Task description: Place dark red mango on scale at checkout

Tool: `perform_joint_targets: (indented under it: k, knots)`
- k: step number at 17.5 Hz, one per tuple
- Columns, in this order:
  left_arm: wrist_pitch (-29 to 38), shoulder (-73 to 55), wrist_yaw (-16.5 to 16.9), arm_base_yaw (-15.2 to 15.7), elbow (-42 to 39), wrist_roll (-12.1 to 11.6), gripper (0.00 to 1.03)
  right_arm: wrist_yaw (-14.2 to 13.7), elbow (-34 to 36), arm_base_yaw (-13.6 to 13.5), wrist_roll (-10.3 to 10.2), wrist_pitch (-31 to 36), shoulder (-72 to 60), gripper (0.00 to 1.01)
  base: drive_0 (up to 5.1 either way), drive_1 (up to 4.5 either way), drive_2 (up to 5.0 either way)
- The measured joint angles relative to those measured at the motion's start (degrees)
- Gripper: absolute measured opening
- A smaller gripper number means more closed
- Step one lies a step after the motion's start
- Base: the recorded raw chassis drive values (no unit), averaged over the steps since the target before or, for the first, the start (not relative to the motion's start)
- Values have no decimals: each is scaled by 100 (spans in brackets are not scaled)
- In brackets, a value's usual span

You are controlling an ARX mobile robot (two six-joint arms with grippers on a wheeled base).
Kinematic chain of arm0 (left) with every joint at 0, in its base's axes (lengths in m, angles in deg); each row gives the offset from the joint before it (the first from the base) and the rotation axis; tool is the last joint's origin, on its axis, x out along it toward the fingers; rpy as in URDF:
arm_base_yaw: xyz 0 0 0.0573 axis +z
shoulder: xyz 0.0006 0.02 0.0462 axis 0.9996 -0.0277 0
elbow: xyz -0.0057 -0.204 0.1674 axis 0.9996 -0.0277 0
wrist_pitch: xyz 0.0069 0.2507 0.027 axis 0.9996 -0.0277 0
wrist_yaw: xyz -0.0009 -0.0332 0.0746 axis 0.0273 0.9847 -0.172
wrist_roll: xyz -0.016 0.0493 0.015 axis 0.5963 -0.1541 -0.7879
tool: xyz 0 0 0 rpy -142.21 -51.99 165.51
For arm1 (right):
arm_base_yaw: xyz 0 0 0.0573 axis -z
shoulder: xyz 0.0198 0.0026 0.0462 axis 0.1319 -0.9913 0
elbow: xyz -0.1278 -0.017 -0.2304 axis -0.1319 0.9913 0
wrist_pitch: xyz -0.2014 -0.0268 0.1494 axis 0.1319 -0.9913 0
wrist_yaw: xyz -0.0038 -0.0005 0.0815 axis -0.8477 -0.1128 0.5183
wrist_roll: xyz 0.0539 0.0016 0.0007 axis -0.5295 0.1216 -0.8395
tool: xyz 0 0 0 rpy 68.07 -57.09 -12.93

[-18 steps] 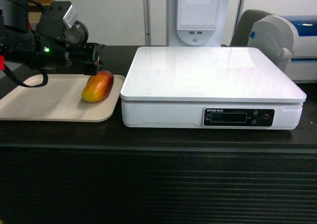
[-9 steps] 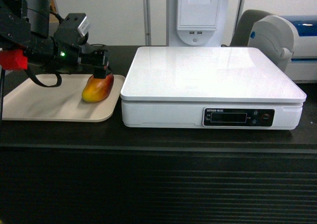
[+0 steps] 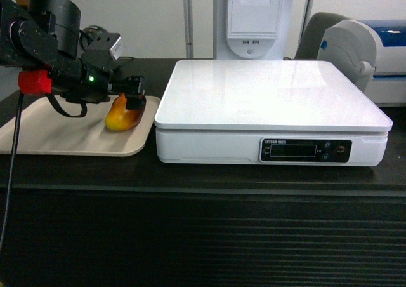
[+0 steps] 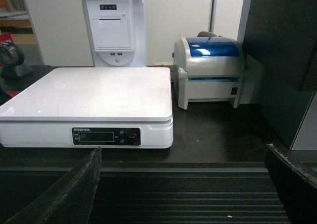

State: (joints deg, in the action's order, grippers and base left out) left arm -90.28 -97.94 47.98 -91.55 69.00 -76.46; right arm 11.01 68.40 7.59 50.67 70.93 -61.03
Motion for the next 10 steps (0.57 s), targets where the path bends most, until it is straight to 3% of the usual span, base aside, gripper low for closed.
perform_joint_targets:
  k: [6, 10]
  knots:
    - [-560, -382, -101, -22, 490, -2, 98, 0, 0, 0, 0, 0, 0, 98, 0, 0, 0]
    - [-555, -446, -205, -48, 603, 2, 95, 0, 0, 0, 0, 0, 0, 98, 0, 0, 0]
